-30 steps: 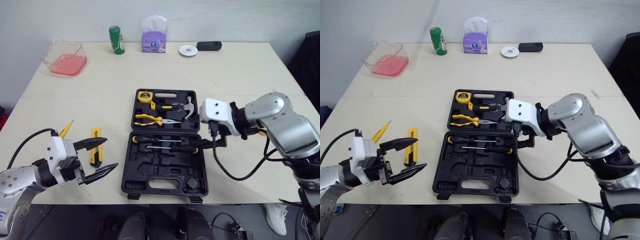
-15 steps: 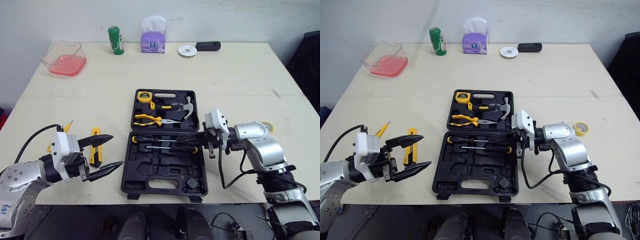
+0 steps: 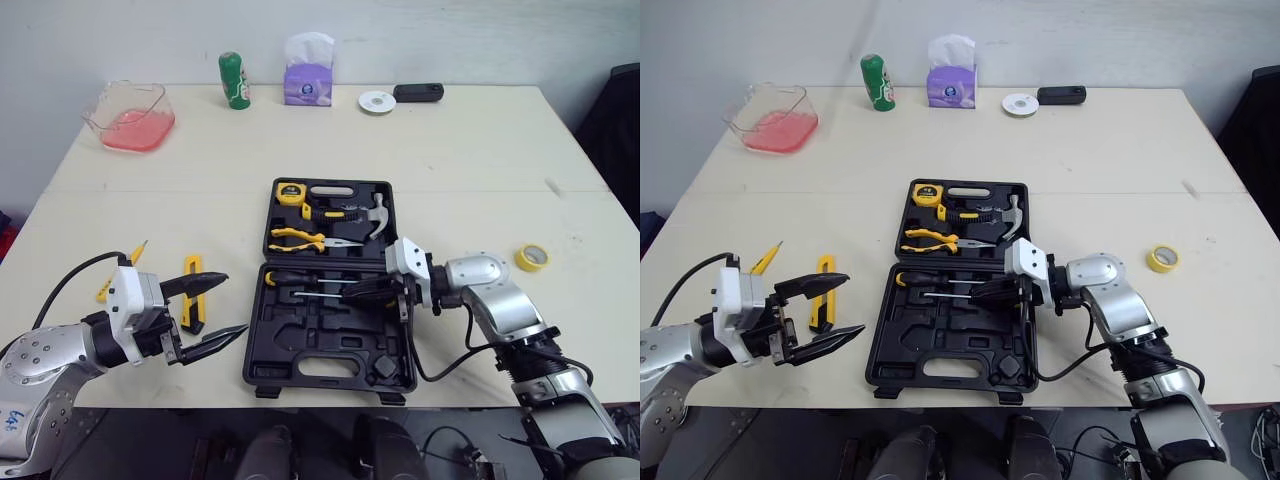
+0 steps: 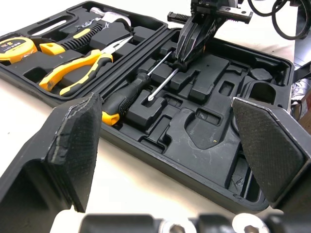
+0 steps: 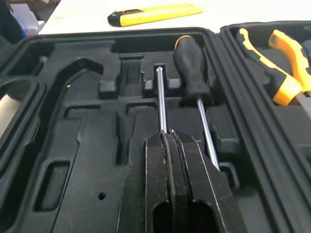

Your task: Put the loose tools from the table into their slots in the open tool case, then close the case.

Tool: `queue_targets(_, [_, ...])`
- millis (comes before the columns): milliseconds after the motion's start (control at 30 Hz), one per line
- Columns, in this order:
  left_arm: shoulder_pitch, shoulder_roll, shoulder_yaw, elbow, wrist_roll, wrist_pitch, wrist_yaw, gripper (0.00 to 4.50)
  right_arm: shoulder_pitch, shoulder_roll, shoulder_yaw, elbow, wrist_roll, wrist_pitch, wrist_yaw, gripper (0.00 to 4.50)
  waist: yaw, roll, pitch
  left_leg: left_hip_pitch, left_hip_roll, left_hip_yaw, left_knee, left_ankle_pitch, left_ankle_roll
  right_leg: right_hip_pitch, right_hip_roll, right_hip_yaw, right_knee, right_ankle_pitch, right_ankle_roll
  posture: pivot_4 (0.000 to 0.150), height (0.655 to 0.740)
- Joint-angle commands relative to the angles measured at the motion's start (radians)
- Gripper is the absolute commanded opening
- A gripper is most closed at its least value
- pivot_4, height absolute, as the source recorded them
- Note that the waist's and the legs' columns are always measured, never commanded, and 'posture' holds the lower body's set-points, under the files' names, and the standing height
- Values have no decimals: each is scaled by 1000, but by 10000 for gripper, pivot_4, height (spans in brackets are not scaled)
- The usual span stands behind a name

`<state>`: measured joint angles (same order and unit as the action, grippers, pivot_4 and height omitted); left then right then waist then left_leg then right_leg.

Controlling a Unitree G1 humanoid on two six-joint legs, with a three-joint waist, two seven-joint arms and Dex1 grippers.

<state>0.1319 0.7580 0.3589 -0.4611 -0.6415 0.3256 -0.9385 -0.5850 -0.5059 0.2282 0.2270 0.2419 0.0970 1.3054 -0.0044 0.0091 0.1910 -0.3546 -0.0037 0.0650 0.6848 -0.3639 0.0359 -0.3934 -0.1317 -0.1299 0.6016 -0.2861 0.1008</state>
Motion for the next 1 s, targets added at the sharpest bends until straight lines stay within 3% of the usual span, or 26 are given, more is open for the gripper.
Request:
queue_targets(33, [14,-5,9,-30,18,-30,3,45000,-14,3,3,21,-19,-27,0,825,0,0,0,0,0,0,0,0,0,0,0,0,0,0,0,1500,7400])
queue_targets(633, [40,-4,15,-36,24,-36,5,45000,28,-13,127,-42,-154,129,-96,825,-11,-2,-3,3,1,0,0,0,-2,2,-1,1,2,0,-1,1500,7400])
queue_targets(1000, [42,-13,3,-49,29,-35,23,45000,20,-12,143,-43,-140,131,-102,825,-23,-5,-9,4,2,0,0,0,-2,2,-1,1,2,-1,-2,1500,7400])
